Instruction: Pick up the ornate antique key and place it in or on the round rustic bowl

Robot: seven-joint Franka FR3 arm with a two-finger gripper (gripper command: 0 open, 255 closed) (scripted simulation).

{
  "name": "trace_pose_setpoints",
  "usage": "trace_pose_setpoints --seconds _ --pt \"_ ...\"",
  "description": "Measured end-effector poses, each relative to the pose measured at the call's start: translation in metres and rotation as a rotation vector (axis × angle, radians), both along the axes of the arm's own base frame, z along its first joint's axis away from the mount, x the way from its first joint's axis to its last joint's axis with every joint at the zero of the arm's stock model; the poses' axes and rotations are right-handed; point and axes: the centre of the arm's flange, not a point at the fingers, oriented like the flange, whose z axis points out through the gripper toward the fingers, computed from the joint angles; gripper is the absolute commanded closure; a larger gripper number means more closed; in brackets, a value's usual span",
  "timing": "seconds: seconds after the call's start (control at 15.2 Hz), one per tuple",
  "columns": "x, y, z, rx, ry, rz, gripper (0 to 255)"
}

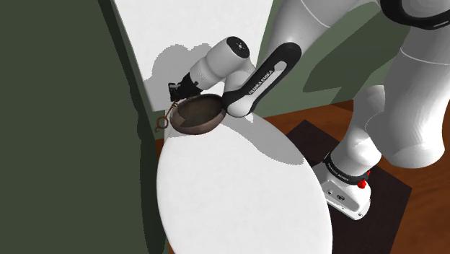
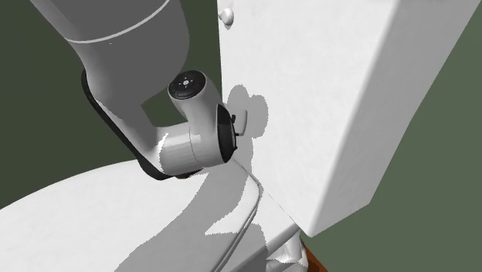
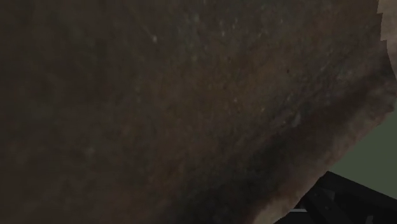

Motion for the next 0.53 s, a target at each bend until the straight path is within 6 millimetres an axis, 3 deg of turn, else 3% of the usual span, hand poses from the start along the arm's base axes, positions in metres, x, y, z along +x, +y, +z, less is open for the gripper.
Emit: trace_pose_setpoints --seconds 0.53 --pt "0.000 0.002 0.023 -0.013 0.019 0.005 255"
